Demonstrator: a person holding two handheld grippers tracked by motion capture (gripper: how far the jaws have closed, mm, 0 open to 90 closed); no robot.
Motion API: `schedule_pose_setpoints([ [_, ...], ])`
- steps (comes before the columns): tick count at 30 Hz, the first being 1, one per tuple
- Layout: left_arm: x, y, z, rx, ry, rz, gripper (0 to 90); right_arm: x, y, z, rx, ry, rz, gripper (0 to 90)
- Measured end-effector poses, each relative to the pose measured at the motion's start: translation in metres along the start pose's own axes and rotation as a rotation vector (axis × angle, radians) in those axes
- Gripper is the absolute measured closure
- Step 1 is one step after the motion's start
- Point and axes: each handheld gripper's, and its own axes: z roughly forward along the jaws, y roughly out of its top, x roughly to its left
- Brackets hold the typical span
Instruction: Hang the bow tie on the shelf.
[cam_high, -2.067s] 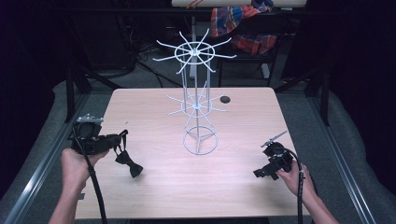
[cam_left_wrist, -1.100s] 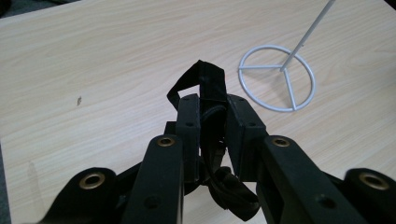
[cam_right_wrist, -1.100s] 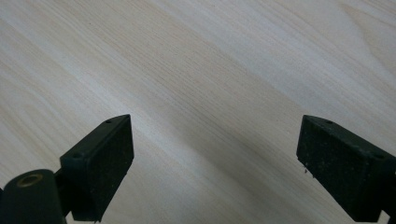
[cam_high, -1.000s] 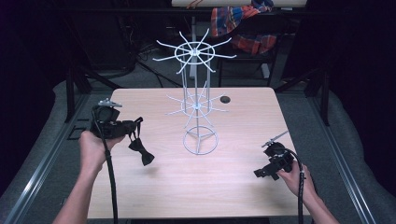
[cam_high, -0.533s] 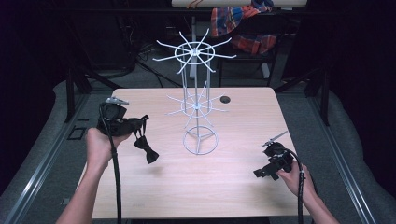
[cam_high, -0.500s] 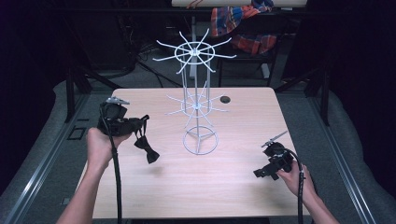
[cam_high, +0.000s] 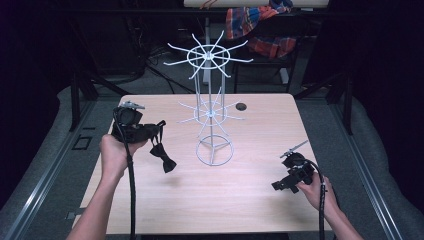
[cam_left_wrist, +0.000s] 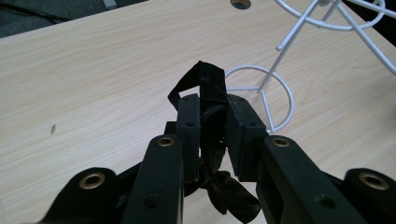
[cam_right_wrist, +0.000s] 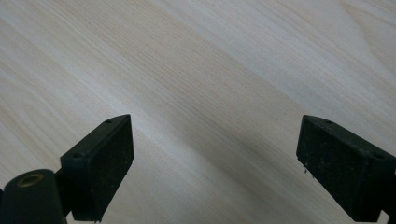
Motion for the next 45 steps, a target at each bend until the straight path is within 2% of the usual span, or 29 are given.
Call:
schedule_pose_setpoints([
  [2, -0.001, 0.001, 0.000, -0.003, -0.002, 0.003, 76.3, 0.001, -0.001, 0.000, -0.011, -0.004, 0.007, 10.7],
  [5, -0.003, 0.004, -0.001, -0.006, -0.006, 0.001, 76.3, 0.001, 0.001, 0.000, 0.001, -0.014, -0.008, 10.8],
  [8, -0.007, 0.007, -0.001, -0.014, -0.005, 0.004, 76.3, 0.001, 0.001, -0.001, 0.007, -0.012, -0.009, 10.7],
  [11, -0.011, 0.010, 0.000, -0.013, -0.008, 0.016, 76.3, 0.002, -0.001, -0.001, -0.015, -0.012, 0.011, 10.8],
  [13, -0.013, 0.012, 0.000, -0.010, -0.013, 0.023, 76.3, 0.000, 0.000, -0.002, 0.003, -0.006, -0.007, 10.8],
  [24, -0.022, 0.020, -0.005, -0.029, -0.017, 0.037, 76.3, 0.000, -0.001, -0.001, -0.006, -0.001, 0.002, 10.9],
  [28, -0.028, 0.023, -0.003, -0.027, -0.022, 0.047, 76.3, -0.001, -0.001, -0.002, 0.000, -0.007, -0.005, 10.9],
  [33, -0.036, 0.028, 0.001, -0.031, -0.019, 0.062, 76.3, 0.000, -0.002, -0.001, -0.024, -0.011, 0.026, 10.9],
  [37, -0.038, 0.031, 0.002, -0.028, -0.020, 0.070, 76.3, -0.001, -0.001, -0.002, -0.003, -0.008, 0.007, 10.9],
  [41, -0.041, 0.033, 0.005, -0.028, -0.024, 0.071, 76.3, -0.001, -0.001, -0.002, -0.006, -0.008, 0.005, 10.9],
  [42, -0.041, 0.033, 0.005, -0.028, -0.024, 0.073, 76.3, 0.000, -0.002, -0.001, -0.025, -0.011, 0.026, 10.9],
  [45, -0.045, 0.034, 0.009, -0.019, -0.024, 0.086, 76.3, -0.001, -0.002, -0.002, -0.015, -0.009, 0.015, 10.9],
])
